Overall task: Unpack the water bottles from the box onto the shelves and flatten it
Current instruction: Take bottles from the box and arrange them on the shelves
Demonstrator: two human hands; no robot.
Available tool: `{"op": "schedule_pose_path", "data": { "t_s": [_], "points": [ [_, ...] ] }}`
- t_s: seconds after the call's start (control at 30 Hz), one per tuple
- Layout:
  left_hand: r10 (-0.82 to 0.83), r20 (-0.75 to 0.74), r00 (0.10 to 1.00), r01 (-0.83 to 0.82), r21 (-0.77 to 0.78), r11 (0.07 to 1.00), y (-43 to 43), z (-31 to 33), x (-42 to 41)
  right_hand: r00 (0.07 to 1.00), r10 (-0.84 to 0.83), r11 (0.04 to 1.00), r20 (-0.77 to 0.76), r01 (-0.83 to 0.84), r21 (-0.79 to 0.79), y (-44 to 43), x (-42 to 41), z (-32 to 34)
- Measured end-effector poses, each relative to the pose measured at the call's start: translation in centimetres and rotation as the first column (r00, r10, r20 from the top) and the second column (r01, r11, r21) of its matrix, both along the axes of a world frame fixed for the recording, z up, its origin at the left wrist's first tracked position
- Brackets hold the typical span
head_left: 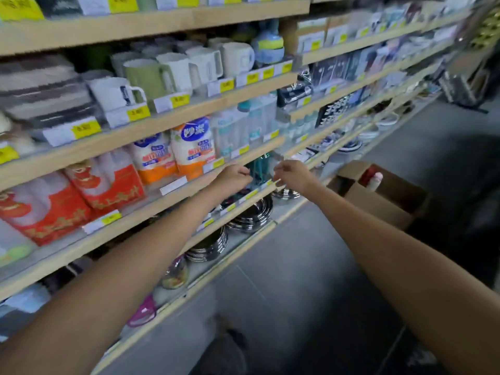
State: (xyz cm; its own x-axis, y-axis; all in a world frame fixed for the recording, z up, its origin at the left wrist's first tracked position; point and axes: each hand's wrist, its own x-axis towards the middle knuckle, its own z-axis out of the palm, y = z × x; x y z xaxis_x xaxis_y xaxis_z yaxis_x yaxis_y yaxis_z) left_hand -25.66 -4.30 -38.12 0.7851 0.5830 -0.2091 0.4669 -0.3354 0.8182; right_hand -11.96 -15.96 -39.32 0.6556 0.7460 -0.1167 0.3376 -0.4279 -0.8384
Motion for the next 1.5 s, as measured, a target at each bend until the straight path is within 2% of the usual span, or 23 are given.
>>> {"op": "schedule_pose_path", "data": {
  "t_s": [0.1,0.23,0.57,0.73,0.87,0.97,1.1,1.3,1.5],
  "points": [
    [-0.056,-0.046,0.997,0.055,-0.027,0.998,-0.2,-2.0,5.4,0.995,-0.074,0.997,-0.06,0.073,-0.019,-1.3,4.8,-2.3],
    [-0.13,-0.119,0.984,0.116,-0.117,0.986,0.7,-5.1,16.8,0.977,-0.193,0.979,-0.091,0.186,-0.085,-2.4,14.0,-5.1],
    [-0.415,-0.152,0.897,0.385,-0.194,0.902,-1.5,-8.8,44.5,0.87,-0.458,0.883,-0.183,0.423,-0.202,-4.2,35.7,-8.1],
    [-0.597,-0.224,0.77,0.583,-0.134,0.801,-5.2,-10.2,55.3,0.825,-0.528,0.846,-0.205,0.488,-0.214,-6.7,43.7,-9.2],
    [-0.652,-0.27,0.708,0.653,-0.099,0.751,-6.9,-11.9,65.7,0.737,-0.634,0.773,-0.232,0.6,-0.206,-9.7,53.0,-11.3],
    [-0.659,-0.304,0.688,0.665,-0.098,0.74,-7.9,-13.7,73.2,0.706,-0.666,0.746,-0.241,0.63,-0.216,-11.9,60.1,-13.4],
    [-0.659,-0.324,0.679,0.636,-0.189,0.748,-10.0,-16.5,83.3,0.683,-0.682,0.731,-0.261,0.641,-0.234,-15.5,70.3,-15.6],
    [-0.6,-0.345,0.722,0.546,-0.248,0.8,-13.2,-19.2,96.9,0.65,-0.692,0.722,-0.315,0.613,-0.32,-20.0,84.6,-16.7],
    [-0.548,-0.347,0.761,0.469,-0.289,0.834,-13.5,-22.6,107.4,0.57,-0.717,0.696,-0.401,0.616,-0.369,-20.2,95.1,-18.6]
  ]
}}
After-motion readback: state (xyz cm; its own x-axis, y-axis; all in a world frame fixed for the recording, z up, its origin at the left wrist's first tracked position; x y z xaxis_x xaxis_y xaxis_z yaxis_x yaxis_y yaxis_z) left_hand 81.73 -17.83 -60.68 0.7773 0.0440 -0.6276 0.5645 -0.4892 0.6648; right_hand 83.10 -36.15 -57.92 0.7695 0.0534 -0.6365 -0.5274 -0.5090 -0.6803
